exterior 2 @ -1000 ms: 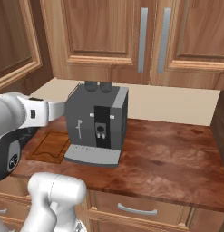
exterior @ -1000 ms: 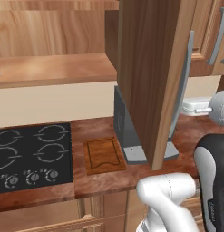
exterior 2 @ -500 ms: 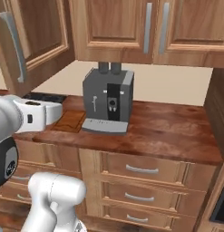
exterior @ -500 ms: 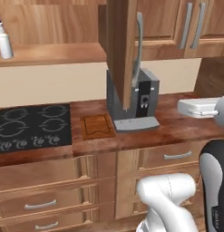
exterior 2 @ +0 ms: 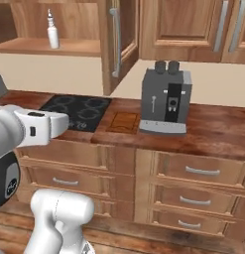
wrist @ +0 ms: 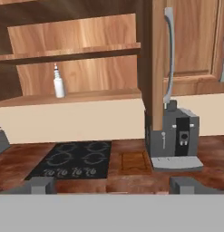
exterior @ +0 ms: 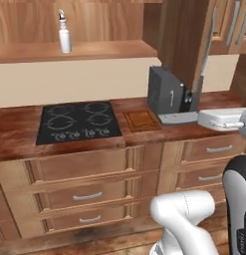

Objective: Grab the spray bottle from the cabinet, then place it next to the cutting board for sanitizing. Then grab the dish brush from the countertop next to the sink and place it next to the cutting board.

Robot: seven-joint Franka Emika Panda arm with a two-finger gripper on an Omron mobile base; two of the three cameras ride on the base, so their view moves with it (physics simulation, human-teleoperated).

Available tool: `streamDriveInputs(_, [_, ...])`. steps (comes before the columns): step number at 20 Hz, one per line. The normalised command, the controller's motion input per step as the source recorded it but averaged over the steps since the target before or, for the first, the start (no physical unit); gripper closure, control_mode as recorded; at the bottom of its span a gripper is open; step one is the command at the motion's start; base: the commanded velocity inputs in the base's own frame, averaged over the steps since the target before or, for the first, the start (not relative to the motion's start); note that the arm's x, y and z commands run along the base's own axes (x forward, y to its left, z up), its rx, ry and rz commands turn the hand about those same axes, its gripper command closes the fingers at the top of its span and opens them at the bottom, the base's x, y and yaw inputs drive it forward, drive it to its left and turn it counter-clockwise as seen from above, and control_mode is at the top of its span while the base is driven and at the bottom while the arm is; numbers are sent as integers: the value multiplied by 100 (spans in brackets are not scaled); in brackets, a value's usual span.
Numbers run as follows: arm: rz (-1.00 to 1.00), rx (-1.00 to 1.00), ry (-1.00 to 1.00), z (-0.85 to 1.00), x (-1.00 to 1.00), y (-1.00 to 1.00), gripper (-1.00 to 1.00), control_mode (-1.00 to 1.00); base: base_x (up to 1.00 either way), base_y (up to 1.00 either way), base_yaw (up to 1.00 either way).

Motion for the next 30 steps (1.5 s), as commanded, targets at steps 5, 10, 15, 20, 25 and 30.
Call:
streamDriveInputs(5, [0, 0, 0, 0, 0, 0, -100, 100, 9, 99, 0])
streamDriveInputs(10, [0, 0, 0, 0, 0, 0, -100, 100, 63, 34, 0])
streamDriveInputs(15, [0, 0, 0, 0, 0, 0, -100, 100, 63, 2, 0])
streamDriveInputs(20, [0, 0, 0, 0, 0, 0, -100, 100, 63, 31, 0])
streamDriveInputs(25, [0, 0, 0, 0, 0, 0, -100, 100, 64, 23, 0])
streamDriveInputs(30, [0, 0, 0, 0, 0, 0, -100, 100, 54, 26, 0])
